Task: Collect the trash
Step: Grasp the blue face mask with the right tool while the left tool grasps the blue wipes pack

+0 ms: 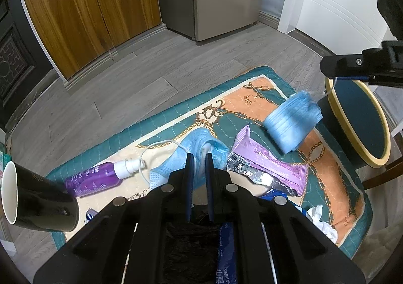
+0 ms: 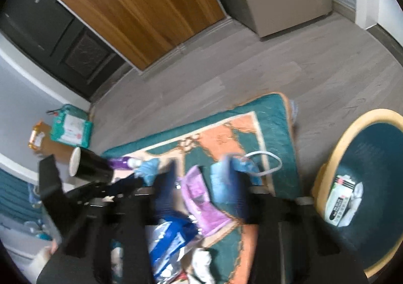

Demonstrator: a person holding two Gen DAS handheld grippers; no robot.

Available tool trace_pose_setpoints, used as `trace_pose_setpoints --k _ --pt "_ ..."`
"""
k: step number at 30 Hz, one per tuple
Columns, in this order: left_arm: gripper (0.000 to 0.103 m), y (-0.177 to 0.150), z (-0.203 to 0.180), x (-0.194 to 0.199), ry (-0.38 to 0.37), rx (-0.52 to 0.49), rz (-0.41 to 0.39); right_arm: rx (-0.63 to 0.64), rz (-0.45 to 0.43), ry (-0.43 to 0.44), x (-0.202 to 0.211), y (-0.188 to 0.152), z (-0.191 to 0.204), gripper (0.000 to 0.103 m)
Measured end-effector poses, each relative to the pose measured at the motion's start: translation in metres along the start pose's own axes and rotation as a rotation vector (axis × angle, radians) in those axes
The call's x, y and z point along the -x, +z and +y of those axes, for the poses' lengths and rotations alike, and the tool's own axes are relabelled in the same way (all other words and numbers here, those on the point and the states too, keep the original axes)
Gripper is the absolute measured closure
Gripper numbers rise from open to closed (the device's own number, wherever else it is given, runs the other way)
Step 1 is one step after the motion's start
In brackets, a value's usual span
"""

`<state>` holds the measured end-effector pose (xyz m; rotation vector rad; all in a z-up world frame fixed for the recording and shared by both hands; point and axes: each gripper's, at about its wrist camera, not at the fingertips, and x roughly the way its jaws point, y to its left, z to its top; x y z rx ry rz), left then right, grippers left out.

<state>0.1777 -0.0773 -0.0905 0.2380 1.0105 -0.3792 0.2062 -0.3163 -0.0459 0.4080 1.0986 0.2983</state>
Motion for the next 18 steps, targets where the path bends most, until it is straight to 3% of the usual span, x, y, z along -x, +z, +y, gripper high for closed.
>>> trace_pose_setpoints --k 1,10,18 --pt "0.095 0.0 0.0 0.0 0.0 0.0 0.0 0.009 -0.006 0.005 0.002 0.001 0.003 0.099" --pt "0.095 0.007 -0.003 0.007 -0.007 0.01 -0.025 0.005 -0.066 0.07 0.023 0.005 0.016 0.099" --pt "0.095 0.028 -0.034 0.027 -0.054 -0.038 -0.093 -0.035 -0.167 0.053 0.073 0.008 -0.005 0.099"
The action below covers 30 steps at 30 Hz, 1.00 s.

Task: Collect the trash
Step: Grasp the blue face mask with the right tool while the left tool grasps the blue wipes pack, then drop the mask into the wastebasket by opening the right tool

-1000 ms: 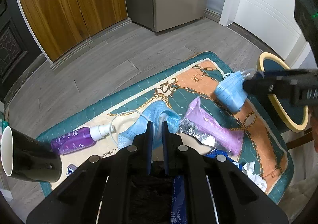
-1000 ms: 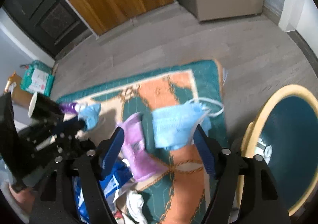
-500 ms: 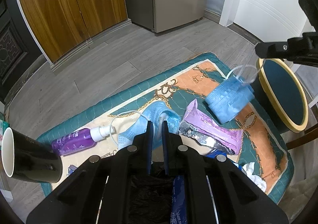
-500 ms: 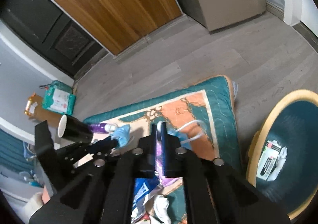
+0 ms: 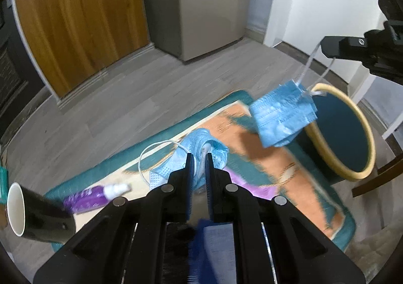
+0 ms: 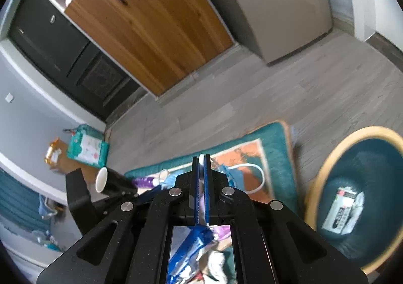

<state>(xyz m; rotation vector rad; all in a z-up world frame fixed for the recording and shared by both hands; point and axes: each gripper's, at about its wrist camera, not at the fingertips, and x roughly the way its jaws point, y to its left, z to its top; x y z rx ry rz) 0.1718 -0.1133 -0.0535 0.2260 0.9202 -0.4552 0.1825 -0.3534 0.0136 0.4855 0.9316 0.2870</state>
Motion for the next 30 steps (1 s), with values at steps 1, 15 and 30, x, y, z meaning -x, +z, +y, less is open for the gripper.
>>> trace_pose_setpoints --k 1,15,30 --pt "0.095 0.004 -0.008 0.002 -0.008 -0.014 -0.009 -0.003 -0.011 -0.006 0.007 0.001 -0.004 0.099" --pt "0.095 0.045 -0.142 0.003 -0.155 -0.197 -0.076 -0.082 -0.128 -0.152 0.109 0.0 -0.098 0.099" --pt "0.043 0.02 -0.254 -0.032 -0.269 -0.368 -0.033 -0.158 0.075 -0.39 0.095 -0.029 -0.185 0.084"
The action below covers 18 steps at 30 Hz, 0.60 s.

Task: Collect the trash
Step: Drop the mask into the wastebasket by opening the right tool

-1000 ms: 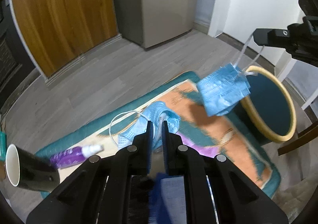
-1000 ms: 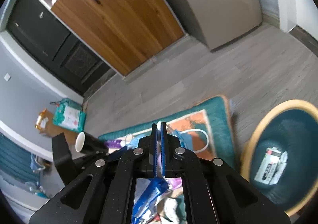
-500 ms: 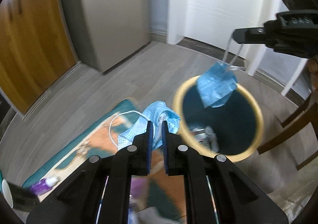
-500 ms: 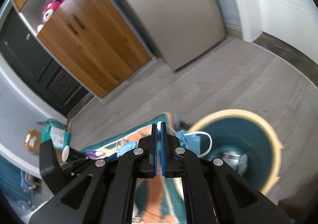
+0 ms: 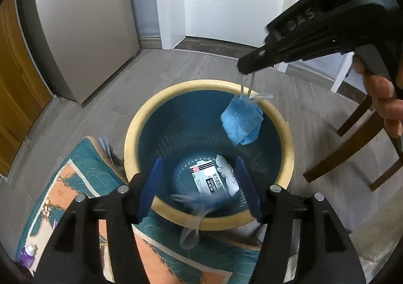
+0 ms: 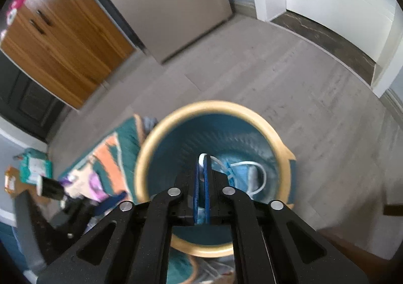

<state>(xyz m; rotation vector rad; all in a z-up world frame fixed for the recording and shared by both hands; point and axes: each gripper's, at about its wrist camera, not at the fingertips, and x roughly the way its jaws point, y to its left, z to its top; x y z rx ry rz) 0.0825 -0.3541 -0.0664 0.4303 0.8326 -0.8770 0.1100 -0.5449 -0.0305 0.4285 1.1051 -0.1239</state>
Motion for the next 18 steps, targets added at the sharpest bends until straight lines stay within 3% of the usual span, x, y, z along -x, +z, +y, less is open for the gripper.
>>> trace_pose_setpoints --k 1,6,14,18 --pt "0.043 -0.001 0.002 -0.001 0.005 -0.007 0.005 0.008 0.011 -0.016 -0.002 -0.001 -0.001 0.072" --pt "0.042 -0.001 0.011 0.006 0.021 0.026 -0.005 0.027 0.035 -0.043 -0.006 -0.001 0.002 0.054" --pt "0.037 -0.014 0.057 0.033 0.087 0.125 -0.026 0.063 0.021 -0.005 -0.004 -0.001 0.029 0.045" --pt "0.035 -0.028 0.085 0.053 0.129 0.19 -0.029 0.112 0.015 0.007 -0.006 -0.001 0.057 0.033"
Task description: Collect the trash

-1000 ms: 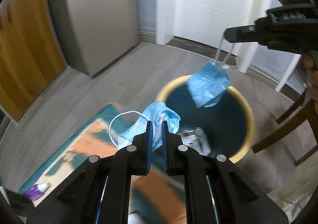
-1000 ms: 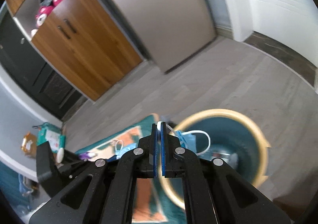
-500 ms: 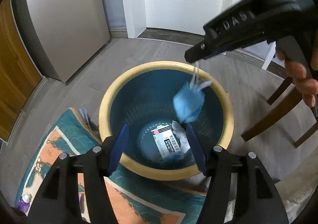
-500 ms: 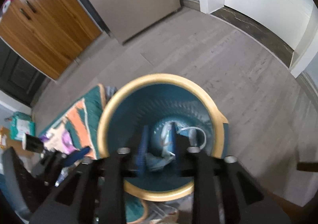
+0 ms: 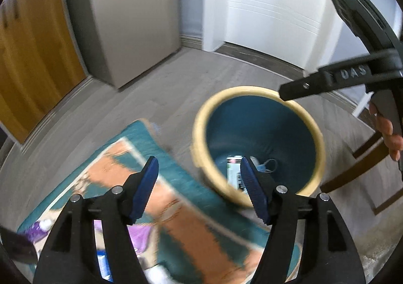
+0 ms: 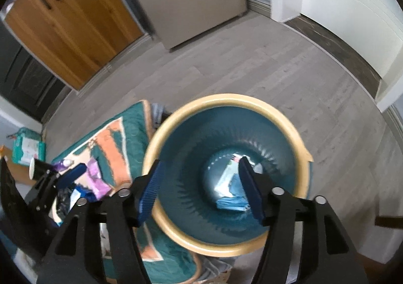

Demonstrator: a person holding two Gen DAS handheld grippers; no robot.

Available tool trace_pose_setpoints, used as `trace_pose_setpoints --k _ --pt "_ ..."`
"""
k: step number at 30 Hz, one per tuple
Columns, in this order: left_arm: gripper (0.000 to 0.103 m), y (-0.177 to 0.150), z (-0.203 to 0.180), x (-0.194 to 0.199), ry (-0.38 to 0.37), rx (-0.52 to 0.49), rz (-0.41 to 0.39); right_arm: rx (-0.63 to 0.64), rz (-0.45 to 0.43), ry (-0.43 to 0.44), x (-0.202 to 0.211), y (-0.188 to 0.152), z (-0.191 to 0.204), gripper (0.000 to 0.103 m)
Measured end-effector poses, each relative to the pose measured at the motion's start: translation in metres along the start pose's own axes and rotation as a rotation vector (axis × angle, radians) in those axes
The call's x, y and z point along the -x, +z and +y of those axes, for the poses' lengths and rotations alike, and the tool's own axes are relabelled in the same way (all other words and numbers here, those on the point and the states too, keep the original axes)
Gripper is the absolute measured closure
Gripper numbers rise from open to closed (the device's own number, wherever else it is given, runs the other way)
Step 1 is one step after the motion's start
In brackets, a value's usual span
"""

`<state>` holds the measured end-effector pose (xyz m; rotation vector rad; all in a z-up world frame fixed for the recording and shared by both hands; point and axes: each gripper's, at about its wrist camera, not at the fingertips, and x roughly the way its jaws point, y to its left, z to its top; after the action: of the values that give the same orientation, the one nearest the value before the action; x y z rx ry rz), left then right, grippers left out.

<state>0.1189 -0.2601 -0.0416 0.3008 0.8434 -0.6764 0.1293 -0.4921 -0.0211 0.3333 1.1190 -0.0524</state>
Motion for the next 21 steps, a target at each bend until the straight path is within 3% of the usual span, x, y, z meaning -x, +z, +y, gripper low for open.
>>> trace_pose_setpoints --k 6,14,21 --pt "0.012 -0.016 0.048 0.035 0.117 0.079 -0.024 0.048 -0.04 0.029 0.0 0.002 0.045 0.01" --pt "0.006 -0.046 0.115 0.09 0.278 0.181 -0.039 0.135 -0.129 -0.022 0.003 0.001 0.109 0.006" --pt "0.006 -0.083 0.174 0.141 0.419 0.235 -0.031 0.232 -0.174 -0.007 0.002 -0.01 0.156 0.006"
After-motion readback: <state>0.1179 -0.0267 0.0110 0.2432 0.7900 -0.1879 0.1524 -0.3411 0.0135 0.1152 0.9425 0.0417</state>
